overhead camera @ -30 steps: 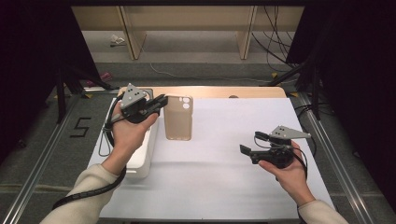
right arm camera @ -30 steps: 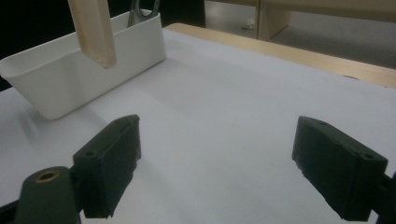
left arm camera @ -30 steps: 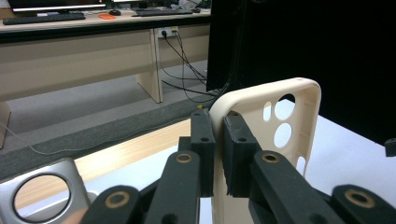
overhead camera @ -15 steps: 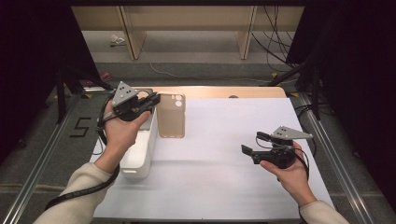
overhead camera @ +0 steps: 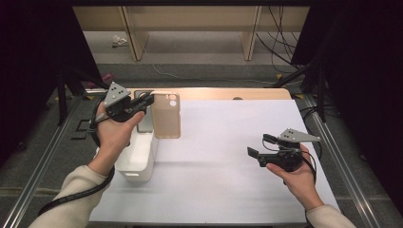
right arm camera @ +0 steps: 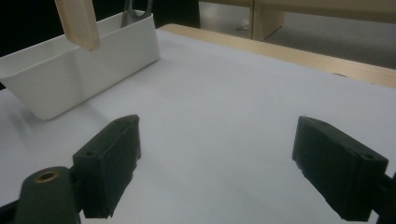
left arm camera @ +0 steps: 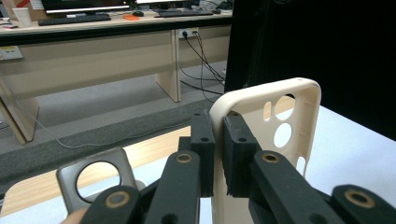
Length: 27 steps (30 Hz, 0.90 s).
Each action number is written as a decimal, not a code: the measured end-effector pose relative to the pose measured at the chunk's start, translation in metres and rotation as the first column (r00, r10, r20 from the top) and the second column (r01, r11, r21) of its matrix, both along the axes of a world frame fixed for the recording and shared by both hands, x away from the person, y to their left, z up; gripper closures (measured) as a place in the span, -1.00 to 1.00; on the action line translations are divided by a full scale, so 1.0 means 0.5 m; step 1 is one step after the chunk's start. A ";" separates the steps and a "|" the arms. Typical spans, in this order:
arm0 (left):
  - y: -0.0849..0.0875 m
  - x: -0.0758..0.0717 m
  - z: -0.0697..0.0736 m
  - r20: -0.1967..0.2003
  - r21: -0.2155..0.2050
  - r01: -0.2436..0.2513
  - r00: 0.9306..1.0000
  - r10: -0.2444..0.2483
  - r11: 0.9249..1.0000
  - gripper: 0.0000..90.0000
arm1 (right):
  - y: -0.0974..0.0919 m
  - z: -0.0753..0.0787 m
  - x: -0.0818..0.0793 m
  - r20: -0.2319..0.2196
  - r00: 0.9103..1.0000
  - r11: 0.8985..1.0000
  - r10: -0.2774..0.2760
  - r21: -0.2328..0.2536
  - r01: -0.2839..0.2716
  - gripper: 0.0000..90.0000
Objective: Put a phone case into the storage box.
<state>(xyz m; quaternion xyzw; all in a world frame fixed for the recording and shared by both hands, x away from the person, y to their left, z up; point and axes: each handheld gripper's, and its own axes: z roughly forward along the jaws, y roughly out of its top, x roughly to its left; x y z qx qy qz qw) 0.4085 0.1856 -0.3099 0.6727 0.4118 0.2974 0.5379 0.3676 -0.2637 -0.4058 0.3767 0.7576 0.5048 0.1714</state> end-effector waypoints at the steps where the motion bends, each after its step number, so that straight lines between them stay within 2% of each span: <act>1: 0.003 0.000 0.001 0.000 -0.001 -0.002 1.000 0.002 1.000 0.87 | 0.000 0.000 0.000 0.000 1.000 1.000 0.000 0.000 0.000 -0.64; 27: 0.059 0.021 0.003 -0.013 0.006 -0.046 0.999 0.046 0.999 0.87 | -0.003 -0.002 -0.001 0.001 1.000 1.000 -0.006 -0.002 0.006 -0.64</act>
